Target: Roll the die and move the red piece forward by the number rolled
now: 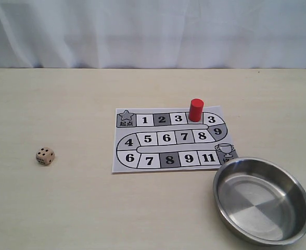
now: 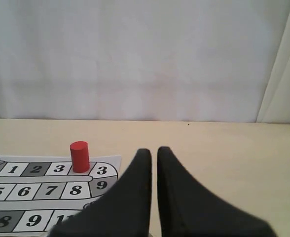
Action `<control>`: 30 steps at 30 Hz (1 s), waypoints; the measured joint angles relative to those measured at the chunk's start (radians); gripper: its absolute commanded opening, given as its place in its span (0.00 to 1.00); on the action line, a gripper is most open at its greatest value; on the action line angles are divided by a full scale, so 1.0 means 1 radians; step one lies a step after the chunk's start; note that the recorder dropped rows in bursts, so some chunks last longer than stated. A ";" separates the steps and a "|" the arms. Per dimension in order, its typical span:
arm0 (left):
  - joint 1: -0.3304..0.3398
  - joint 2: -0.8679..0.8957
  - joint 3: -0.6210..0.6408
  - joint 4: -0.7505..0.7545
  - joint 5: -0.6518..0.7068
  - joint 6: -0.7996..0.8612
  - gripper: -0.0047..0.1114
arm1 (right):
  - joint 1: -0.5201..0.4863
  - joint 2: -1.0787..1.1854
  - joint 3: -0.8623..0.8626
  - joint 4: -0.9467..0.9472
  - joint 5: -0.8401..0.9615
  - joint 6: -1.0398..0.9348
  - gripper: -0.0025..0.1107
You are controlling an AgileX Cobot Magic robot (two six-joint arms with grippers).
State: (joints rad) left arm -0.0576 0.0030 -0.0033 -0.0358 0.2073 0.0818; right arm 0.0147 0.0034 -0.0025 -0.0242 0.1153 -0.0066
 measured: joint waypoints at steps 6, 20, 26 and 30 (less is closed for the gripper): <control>0.000 0.000 0.000 0.000 0.000 0.000 0.04 | 0.000 0.000 0.000 -0.022 0.027 0.007 0.06; 0.000 0.000 0.000 0.000 0.000 0.000 0.04 | 0.000 0.000 0.000 -0.022 0.030 0.014 0.06; 0.000 0.000 0.000 0.000 0.000 0.000 0.04 | 0.000 0.000 0.000 -0.022 0.030 0.014 0.06; 0.000 0.000 0.000 0.000 0.000 0.000 0.04 | 0.000 0.000 0.000 -0.022 0.030 0.014 0.06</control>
State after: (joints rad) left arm -0.0576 0.0030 -0.0033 -0.0358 0.2073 0.0818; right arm 0.0147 0.0034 -0.0025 -0.0466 0.1450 0.0072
